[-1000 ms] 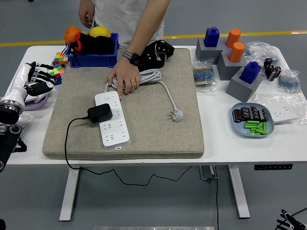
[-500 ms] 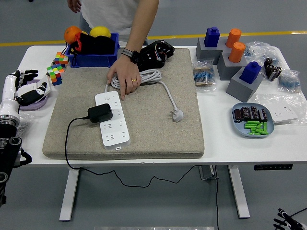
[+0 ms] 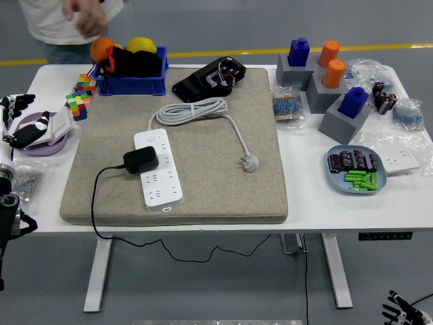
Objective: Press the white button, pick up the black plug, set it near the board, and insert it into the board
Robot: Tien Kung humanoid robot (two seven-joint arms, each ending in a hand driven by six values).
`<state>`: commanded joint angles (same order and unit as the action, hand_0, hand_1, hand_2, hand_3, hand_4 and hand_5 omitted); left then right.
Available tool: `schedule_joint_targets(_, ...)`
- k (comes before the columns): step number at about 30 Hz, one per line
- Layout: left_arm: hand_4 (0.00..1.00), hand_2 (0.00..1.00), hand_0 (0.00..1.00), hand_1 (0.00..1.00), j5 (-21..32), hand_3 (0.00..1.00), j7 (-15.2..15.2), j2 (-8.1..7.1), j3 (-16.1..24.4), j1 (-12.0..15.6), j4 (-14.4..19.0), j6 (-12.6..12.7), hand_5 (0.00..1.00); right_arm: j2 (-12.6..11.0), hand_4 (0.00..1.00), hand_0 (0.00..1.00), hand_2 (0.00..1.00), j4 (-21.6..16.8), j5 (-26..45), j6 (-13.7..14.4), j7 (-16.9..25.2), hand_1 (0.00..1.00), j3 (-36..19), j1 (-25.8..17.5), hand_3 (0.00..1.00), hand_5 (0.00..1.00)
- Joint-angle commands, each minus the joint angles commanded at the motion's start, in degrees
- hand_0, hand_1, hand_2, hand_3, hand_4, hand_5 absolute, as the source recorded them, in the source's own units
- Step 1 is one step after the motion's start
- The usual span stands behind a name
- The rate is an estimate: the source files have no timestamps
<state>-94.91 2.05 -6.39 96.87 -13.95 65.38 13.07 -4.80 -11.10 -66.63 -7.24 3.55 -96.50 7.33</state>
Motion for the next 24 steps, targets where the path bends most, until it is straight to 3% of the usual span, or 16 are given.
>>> schedule_joint_targets(24,0.695,0.717,0.802,0.783,0.1,0.642,0.1,-0.59,0.6,1.8,1.6,-0.7,0.002,0.6,0.724,0.720,0.552,0.2,-0.1,0.6,-0.2,0.604,0.9,0.2,0.646,0.481)
